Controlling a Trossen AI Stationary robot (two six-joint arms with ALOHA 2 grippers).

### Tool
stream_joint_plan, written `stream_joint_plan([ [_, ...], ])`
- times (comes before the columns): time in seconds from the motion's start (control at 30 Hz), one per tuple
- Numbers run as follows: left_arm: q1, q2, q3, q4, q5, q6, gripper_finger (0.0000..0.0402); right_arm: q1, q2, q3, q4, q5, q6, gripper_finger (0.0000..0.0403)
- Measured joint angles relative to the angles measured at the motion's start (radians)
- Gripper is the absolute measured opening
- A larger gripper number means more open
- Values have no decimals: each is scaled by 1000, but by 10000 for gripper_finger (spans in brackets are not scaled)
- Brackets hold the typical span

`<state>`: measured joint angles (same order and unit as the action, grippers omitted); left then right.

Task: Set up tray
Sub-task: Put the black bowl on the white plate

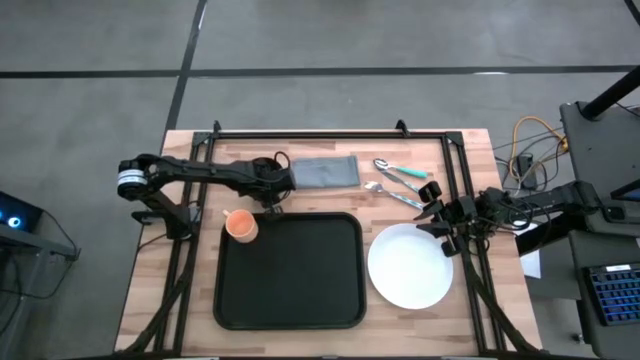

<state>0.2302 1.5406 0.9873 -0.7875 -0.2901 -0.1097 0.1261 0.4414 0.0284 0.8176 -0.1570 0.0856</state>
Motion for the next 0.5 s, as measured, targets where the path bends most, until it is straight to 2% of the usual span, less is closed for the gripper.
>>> stream_joint_plan([
  [0.2, 0, 0, -19, 0, 0, -1, 8, 0, 0, 0, 0, 0, 0, 79],
  [0.5, -3, -2, -8, -8, 0, 21, 1, 0, 0, 0, 0, 0, 0, 71],
])
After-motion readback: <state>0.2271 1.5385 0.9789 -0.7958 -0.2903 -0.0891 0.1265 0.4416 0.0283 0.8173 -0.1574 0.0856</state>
